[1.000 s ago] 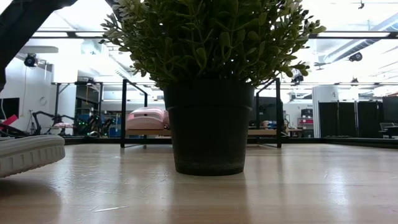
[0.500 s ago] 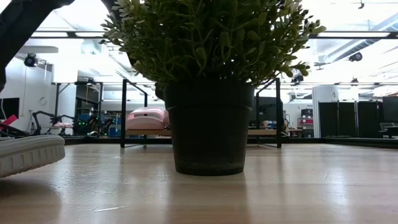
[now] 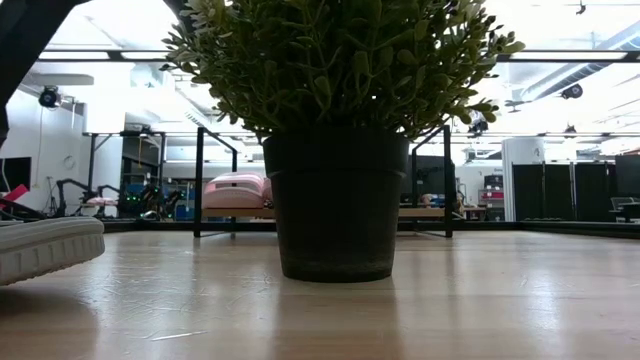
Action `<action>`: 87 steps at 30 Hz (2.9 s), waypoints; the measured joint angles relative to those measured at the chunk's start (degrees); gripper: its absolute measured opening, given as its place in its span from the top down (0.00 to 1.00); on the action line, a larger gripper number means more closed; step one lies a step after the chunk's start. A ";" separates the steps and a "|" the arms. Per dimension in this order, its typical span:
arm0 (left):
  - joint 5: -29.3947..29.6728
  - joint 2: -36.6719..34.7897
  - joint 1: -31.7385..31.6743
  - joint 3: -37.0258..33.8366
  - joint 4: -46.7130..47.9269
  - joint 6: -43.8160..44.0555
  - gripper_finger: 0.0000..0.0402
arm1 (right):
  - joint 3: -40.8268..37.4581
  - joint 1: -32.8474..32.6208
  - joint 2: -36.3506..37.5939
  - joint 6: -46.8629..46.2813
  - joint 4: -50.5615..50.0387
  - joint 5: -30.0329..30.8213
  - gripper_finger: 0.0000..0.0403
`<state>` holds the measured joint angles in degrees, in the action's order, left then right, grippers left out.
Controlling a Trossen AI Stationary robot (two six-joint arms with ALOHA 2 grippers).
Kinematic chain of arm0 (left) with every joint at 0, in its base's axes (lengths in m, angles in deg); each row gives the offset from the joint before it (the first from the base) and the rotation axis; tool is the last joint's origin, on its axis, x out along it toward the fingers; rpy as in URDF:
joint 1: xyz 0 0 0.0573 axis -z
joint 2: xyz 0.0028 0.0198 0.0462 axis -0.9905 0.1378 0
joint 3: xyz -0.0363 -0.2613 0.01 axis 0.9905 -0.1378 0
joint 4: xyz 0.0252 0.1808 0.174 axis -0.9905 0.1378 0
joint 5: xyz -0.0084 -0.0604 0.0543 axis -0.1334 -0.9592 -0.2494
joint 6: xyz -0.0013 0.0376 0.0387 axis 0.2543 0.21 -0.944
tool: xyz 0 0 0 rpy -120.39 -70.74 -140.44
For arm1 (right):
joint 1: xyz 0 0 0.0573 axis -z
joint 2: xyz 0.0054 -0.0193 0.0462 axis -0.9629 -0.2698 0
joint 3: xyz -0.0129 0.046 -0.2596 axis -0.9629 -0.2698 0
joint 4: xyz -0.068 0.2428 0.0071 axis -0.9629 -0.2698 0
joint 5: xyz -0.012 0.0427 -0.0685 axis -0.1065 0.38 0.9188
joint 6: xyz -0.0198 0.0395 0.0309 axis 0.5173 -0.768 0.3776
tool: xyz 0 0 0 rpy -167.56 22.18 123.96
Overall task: Pick and place slides into the shelf
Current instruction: Put the top gray slide on the shelf
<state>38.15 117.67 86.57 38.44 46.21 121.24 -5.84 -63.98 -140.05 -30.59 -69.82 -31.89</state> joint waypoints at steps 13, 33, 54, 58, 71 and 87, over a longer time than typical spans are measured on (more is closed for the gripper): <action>0.08 -0.75 -0.46 0.00 -14.01 -16.38 0.49 | -0.45 0.00 -0.08 1.06 0.05 0.00 0.65; -8.64 -3.37 -3.30 -0.51 -35.62 -40.69 0.49 | -0.49 0.00 1.28 1.49 0.75 -0.48 0.64; -19.23 -39.33 -7.82 -8.96 -4.93 -70.56 0.49 | -1.33 0.04 -1.40 1.72 3.97 2.07 0.66; -19.28 -43.03 -7.82 -9.01 -4.98 -73.23 0.49 | -2.95 0.09 -2.43 1.69 2.59 4.02 0.67; -25.54 -50.91 -7.76 -9.01 1.85 -74.40 0.49 | -5.12 2.22 -7.58 0.73 -7.17 16.37 0.69; -28.52 -51.69 -7.76 -9.01 3.84 -72.91 0.49 | 1.83 10.30 -16.76 12.00 -16.54 11.30 0.94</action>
<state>9.62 65.98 78.81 29.43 50.05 48.33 -4.01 -53.67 -156.81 -18.59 -86.36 -20.60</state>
